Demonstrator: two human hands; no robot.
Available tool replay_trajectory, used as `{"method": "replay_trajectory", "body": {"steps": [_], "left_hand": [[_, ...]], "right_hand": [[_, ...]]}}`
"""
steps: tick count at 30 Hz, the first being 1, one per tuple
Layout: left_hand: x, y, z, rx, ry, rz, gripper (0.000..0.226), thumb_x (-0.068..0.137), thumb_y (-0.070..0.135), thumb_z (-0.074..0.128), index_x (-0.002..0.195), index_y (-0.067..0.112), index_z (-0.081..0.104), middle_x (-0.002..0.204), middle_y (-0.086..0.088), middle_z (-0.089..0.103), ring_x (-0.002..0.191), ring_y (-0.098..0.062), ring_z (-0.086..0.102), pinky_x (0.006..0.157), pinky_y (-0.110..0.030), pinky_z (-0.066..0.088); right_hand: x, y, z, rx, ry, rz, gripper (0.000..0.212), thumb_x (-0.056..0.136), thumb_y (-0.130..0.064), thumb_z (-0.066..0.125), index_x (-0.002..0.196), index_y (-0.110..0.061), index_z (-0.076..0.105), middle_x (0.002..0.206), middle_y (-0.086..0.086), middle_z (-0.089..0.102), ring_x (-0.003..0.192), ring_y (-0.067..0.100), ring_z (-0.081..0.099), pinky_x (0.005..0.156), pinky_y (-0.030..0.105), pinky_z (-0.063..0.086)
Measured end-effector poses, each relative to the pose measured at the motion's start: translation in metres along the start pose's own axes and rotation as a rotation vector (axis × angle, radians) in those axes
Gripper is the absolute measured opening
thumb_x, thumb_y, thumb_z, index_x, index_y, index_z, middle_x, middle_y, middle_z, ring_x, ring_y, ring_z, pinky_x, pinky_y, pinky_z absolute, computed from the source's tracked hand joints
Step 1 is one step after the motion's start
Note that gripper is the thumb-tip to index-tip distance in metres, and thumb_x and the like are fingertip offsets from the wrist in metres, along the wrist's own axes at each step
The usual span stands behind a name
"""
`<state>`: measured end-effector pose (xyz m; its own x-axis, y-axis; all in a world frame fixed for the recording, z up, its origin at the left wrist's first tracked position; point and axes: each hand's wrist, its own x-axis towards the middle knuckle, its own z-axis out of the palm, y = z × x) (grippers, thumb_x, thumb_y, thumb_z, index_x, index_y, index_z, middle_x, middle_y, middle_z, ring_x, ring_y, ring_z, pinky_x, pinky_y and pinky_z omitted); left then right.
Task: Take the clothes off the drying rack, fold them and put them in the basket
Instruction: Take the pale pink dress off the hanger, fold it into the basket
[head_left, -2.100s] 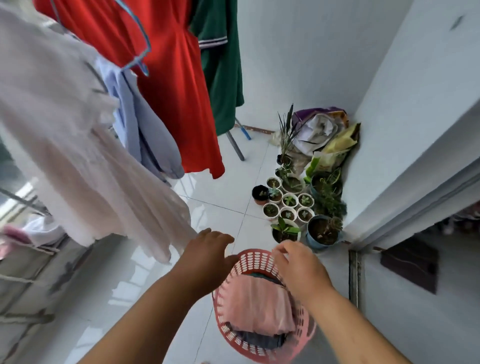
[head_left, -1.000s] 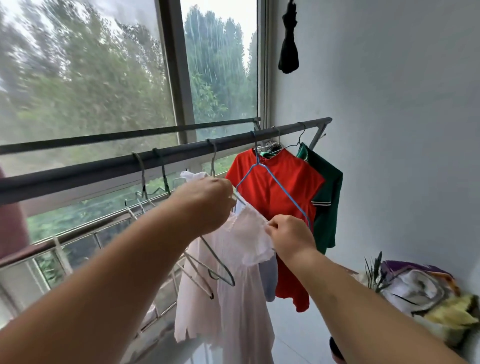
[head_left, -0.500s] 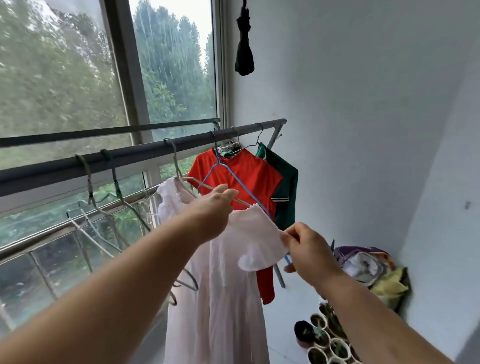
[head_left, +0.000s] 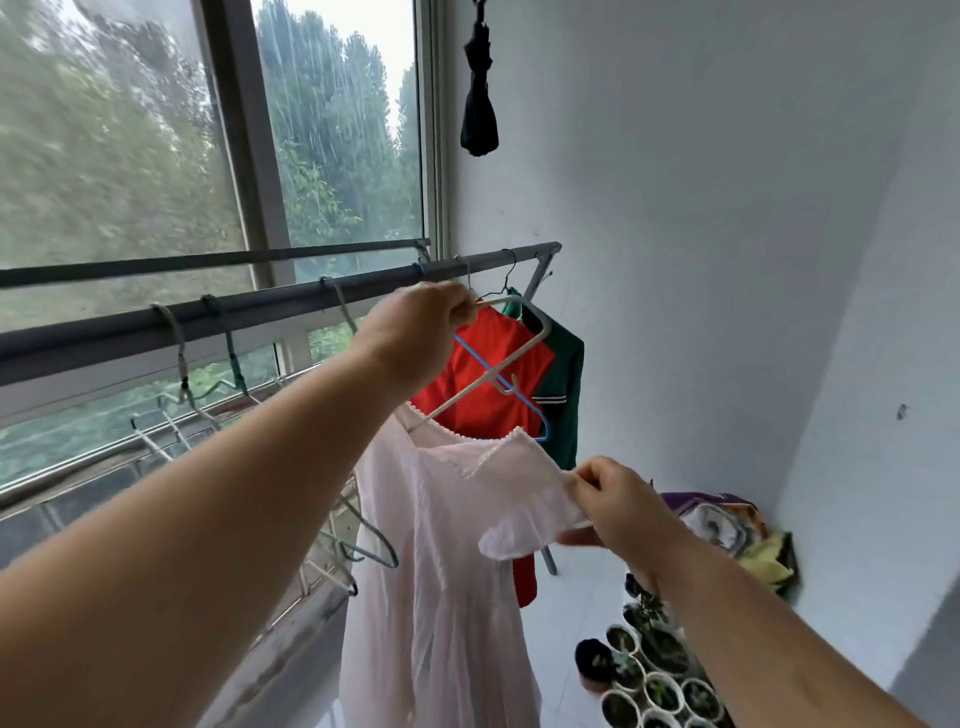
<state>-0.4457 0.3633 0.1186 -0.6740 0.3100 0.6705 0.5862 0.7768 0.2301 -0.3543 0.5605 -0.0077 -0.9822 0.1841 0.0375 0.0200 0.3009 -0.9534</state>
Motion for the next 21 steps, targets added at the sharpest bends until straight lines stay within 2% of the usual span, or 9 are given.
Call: {"method": "replay_trajectory", "body": {"steps": [2, 5, 7, 10, 12, 16, 18, 21], "left_hand": [[-0.001, 0.004, -0.004, 0.012, -0.035, 0.001, 0.019, 0.097, 0.022, 0.054, 0.104, 0.015, 0.07, 0.097, -0.007, 0.071, 0.087, -0.027, 0.064, 0.077, -0.033, 0.05], [-0.009, 0.005, 0.001, 0.042, -0.054, -0.004, 0.018, 0.098, 0.021, 0.054, 0.106, 0.016, 0.069, 0.093, -0.007, 0.069, 0.079, -0.024, 0.059, 0.068, -0.028, 0.043], [-0.011, 0.006, 0.0, -0.001, -0.017, -0.017, 0.018, 0.098, 0.022, 0.055, 0.107, 0.015, 0.069, 0.095, -0.007, 0.071, 0.08, -0.023, 0.06, 0.069, -0.026, 0.041], [-0.007, 0.007, -0.008, -0.061, 0.06, -0.039, 0.02, 0.097, 0.025, 0.055, 0.106, 0.015, 0.07, 0.097, -0.006, 0.072, 0.089, -0.025, 0.066, 0.078, -0.03, 0.049], [-0.003, 0.007, -0.015, -0.077, 0.081, -0.055, 0.018, 0.097, 0.023, 0.054, 0.104, 0.016, 0.069, 0.095, -0.006, 0.073, 0.089, -0.025, 0.068, 0.081, -0.034, 0.052], [0.004, 0.004, -0.025, -0.18, 0.112, -0.084, 0.017, 0.096, 0.018, 0.053, 0.1, 0.015, 0.069, 0.092, -0.007, 0.072, 0.086, -0.026, 0.069, 0.081, -0.041, 0.054], [0.005, 0.004, -0.029, -0.216, 0.127, -0.096, 0.018, 0.096, 0.017, 0.052, 0.099, 0.015, 0.07, 0.09, -0.006, 0.072, 0.083, -0.023, 0.069, 0.08, -0.04, 0.055], [0.003, 0.004, -0.03, -0.193, 0.136, -0.08, 0.018, 0.097, 0.018, 0.051, 0.099, 0.018, 0.07, 0.09, -0.003, 0.072, 0.081, -0.02, 0.069, 0.079, -0.038, 0.055]], "right_hand": [[0.003, -0.006, 0.008, 0.174, -0.009, -0.003, 0.02, 0.101, -0.018, 0.052, 0.09, -0.002, 0.058, 0.099, 0.016, 0.057, 0.091, 0.031, 0.068, 0.077, 0.045, 0.061], [0.008, -0.014, 0.021, 0.249, -0.04, -0.019, 0.019, 0.101, -0.016, 0.051, 0.098, 0.001, 0.058, 0.107, 0.016, 0.058, 0.104, 0.032, 0.065, 0.082, 0.043, 0.061], [0.013, -0.015, 0.03, 0.208, -0.035, -0.037, 0.02, 0.101, -0.015, 0.05, 0.098, 0.002, 0.058, 0.105, 0.015, 0.059, 0.102, 0.028, 0.064, 0.083, 0.042, 0.06], [0.02, -0.013, 0.039, 0.161, -0.028, -0.039, 0.021, 0.101, -0.015, 0.049, 0.1, 0.003, 0.058, 0.102, 0.015, 0.061, 0.095, 0.022, 0.065, 0.085, 0.043, 0.06], [0.025, -0.012, 0.046, 0.136, -0.037, -0.03, 0.019, 0.101, -0.015, 0.05, 0.1, 0.001, 0.059, 0.102, 0.015, 0.061, 0.093, 0.021, 0.064, 0.084, 0.043, 0.06], [0.028, -0.002, 0.061, 0.037, -0.06, -0.009, 0.016, 0.098, -0.017, 0.051, 0.086, -0.011, 0.059, 0.095, 0.011, 0.062, 0.098, 0.028, 0.064, 0.084, 0.046, 0.059], [0.026, 0.001, 0.064, -0.037, -0.061, 0.007, 0.015, 0.098, -0.019, 0.05, 0.089, -0.013, 0.06, 0.097, 0.011, 0.063, 0.098, 0.028, 0.064, 0.086, 0.046, 0.059], [0.029, 0.003, 0.062, -0.098, -0.016, 0.009, 0.02, 0.096, -0.019, 0.046, 0.096, -0.006, 0.061, 0.094, 0.013, 0.065, 0.091, 0.027, 0.063, 0.086, 0.044, 0.057]]}}
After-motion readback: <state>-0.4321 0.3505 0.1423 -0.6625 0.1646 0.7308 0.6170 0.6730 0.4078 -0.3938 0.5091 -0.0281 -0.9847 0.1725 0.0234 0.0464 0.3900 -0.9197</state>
